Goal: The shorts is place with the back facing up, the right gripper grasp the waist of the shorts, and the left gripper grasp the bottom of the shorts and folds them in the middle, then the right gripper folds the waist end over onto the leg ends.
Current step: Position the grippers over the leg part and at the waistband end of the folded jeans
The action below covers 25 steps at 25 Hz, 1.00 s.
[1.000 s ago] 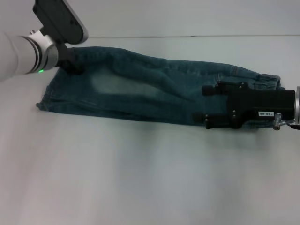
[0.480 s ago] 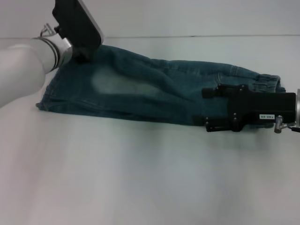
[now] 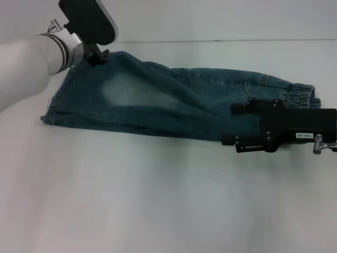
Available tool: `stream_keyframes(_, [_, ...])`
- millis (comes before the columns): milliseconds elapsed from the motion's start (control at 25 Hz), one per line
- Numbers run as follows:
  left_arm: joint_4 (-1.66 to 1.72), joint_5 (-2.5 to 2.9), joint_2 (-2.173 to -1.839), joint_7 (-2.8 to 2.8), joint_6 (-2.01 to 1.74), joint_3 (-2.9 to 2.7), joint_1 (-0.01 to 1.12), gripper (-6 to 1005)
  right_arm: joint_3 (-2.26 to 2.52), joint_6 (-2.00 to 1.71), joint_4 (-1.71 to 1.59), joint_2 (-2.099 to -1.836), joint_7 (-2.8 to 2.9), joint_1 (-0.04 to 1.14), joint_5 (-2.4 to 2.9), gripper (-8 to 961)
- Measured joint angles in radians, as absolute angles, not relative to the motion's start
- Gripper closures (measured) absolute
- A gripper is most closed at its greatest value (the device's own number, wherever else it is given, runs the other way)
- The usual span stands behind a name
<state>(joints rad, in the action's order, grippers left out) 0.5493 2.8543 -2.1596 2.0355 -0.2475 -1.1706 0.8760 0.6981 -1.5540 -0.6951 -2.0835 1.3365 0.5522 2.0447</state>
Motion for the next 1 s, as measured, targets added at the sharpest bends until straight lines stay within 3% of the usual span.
stream_keyframes(160, [0.738, 2.829, -2.172, 2.054, -0.481, -1.166, 0.800, 175, 0.693, -1.564, -0.699, -2.080, 1.343, 0.547, 2.045, 36])
stream_keyframes(600, [1.119, 2.827, -2.167, 2.121, -1.046, -1.171, 0.645, 175, 0.687, -1.586, -0.710, -2.072, 1.348, 0.530, 2.044, 36])
stream_keyframes(1000, [1.197, 2.858, -2.158, 2.151, -1.145, -1.201, 0.605, 176, 0.696, -1.590, -0.715, -2.079, 1.350, 0.528, 2.046, 36])
